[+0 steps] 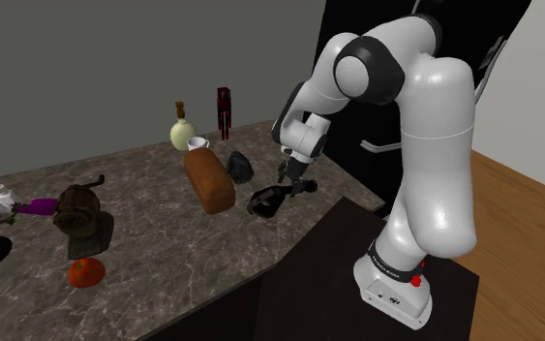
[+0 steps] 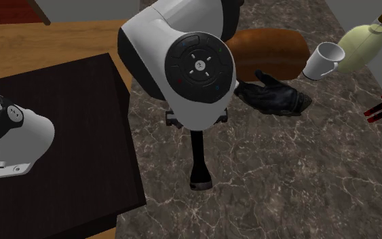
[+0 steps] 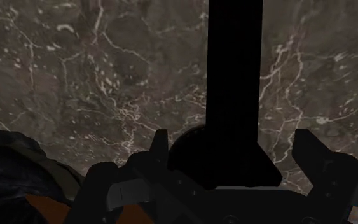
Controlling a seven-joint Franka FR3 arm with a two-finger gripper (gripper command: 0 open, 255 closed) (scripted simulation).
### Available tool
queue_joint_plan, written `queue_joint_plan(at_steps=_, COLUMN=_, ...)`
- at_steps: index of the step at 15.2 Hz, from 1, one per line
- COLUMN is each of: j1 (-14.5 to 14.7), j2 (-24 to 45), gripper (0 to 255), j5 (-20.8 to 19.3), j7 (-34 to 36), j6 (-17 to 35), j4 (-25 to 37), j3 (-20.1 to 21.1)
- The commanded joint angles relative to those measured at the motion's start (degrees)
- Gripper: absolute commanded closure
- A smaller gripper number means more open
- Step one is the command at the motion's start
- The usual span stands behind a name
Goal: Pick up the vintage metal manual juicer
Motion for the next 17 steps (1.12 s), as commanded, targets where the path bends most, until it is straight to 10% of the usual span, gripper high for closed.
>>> queue_joint_plan(at_steps=1, j1=-0.3, j2=0.4, gripper=255, j5=0.6, j7=-0.5, j6=0.0, j4=0.1, j3=0.3)
queue_joint_plan(at_steps=10, j1=-0.2, j2=0.4, gripper=255, j5=0.6, j7=-0.5, j6=0.1, j4=0.1, j3=0.3)
queue_joint_plan(at_steps=17, j1=3.6, j2=-6.5, gripper=255, j5=-8.4, j7=6.5, j6=-0.2, j4=-2.4, j3=-4.7)
